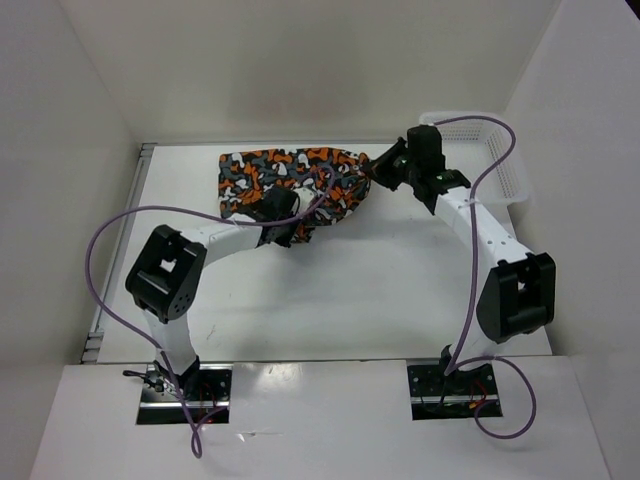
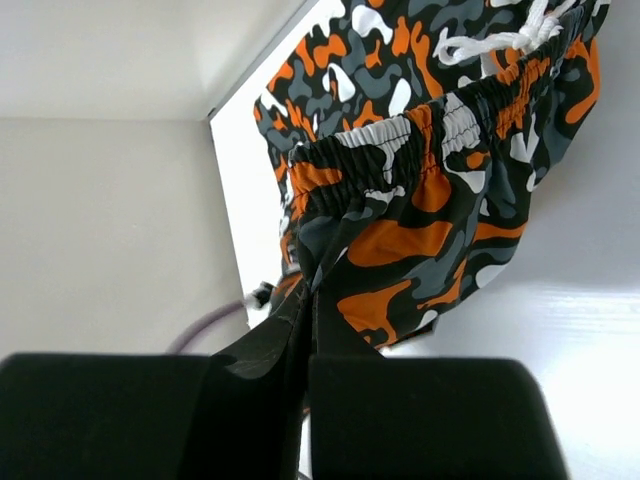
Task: Fold and stack the shorts
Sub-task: Flatten the shorts out
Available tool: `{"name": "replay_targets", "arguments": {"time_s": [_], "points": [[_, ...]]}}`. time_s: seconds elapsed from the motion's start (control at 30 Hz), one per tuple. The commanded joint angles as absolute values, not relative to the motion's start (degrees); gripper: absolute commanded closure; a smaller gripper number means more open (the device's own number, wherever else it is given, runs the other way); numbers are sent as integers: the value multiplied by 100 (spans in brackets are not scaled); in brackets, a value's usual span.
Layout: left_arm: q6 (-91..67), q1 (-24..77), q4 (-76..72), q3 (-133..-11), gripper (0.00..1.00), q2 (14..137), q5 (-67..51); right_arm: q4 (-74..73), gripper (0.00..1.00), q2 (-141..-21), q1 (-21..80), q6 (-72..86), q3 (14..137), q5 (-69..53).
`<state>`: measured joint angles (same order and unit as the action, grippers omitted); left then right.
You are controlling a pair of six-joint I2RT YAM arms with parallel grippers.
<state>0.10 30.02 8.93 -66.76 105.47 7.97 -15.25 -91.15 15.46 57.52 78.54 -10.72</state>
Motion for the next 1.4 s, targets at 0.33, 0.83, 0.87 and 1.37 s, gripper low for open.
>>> {"name": "replay_targets", "arguments": {"time_s": [0.33,0.83,0.87,1.37], "points": [[0,574,3166,-7706,99,8878,-2211,-1520,100,-8499,1704,5380,7093,-1002],[0,237,3939,-8126,15,10180,-2664,-1521,100,-9097,1995,5414,7093,-703],[0,237,3859,-7904,12,9690,-2576,-1590,100,-9149,1995,5353,7093,-703],[0,815,4766,-5478,0,8369,-1170,-2592,98,-8420,1995,4703,5714,-492]]}}
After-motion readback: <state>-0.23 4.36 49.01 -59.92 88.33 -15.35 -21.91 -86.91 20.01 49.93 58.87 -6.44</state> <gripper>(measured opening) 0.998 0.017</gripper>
